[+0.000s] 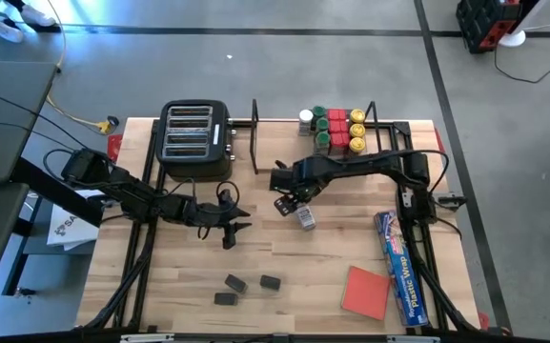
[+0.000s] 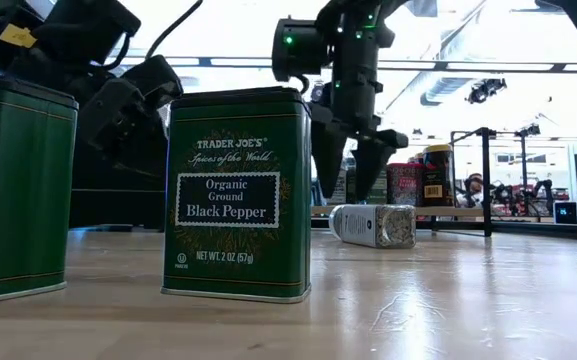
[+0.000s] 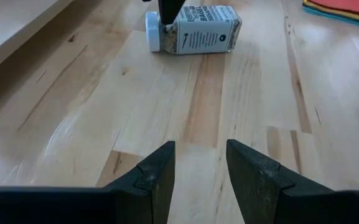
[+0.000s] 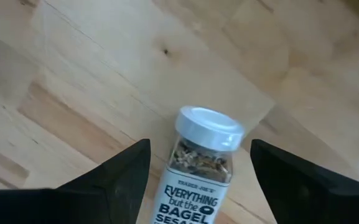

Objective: Shelf spices
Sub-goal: Put the white seasoning bottle on the shelf aligned with the other white seasoning bottle

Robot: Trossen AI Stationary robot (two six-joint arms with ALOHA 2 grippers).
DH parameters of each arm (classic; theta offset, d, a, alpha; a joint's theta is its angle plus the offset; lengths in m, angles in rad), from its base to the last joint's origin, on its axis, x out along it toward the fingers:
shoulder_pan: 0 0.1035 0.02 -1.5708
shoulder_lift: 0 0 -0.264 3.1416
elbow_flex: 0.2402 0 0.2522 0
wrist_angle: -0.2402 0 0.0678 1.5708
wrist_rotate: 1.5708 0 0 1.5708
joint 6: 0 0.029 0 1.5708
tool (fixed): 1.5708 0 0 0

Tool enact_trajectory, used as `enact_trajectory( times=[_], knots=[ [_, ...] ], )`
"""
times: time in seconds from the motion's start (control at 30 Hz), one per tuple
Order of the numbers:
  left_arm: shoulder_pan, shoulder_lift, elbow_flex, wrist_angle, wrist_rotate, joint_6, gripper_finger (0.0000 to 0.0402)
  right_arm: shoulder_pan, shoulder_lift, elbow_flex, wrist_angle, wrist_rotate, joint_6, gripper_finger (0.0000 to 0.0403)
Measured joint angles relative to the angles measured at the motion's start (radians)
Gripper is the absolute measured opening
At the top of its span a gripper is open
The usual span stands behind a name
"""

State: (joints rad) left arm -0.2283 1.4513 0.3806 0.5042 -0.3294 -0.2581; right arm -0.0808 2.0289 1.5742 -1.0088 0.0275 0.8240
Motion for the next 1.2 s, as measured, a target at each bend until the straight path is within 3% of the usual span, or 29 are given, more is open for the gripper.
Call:
enact_trajectory(
  times=[0.37,0.47,0.63,0.77,0.87,1.0,1.2],
  knots=[
    [0.0,0.0,-0.025,0.026,-0.029,-0.01,0.0138,0.005,0.087,-0.001,0.017,0.026,0.032,0.027],
    [0.0,0.0,-0.025,0.025,-0.031,-0.018,0.0138,0.005,0.088,-0.001,0.039,0.033,0.032,0.0249],
    [0.0,0.0,-0.025,0.025,-0.034,-0.019,0.0138,0.012,0.088,-0.001,0.093,0.073,-0.02,0.0178],
    [0.0,0.0,-0.025,0.025,-0.034,-0.048,0.0138,0.047,0.079,-0.002,0.176,0.158,-0.074,0.0177],
    [0.0,0.0,-0.025,0.025,-0.034,-0.063,0.0138,0.105,0.032,-0.003,0.227,0.349,-0.082,0.0177],
    [-0.002,0.0,-0.025,0.031,-0.033,-0.071,0.0138,0.226,-0.028,-0.015,0.245,0.741,-0.031,0.0177],
    [-0.002,0.0,-0.025,0.084,-0.034,-0.053,0.0138,0.402,-0.038,-0.203,0.508,1.154,0.095,0.0177]
  ],
)
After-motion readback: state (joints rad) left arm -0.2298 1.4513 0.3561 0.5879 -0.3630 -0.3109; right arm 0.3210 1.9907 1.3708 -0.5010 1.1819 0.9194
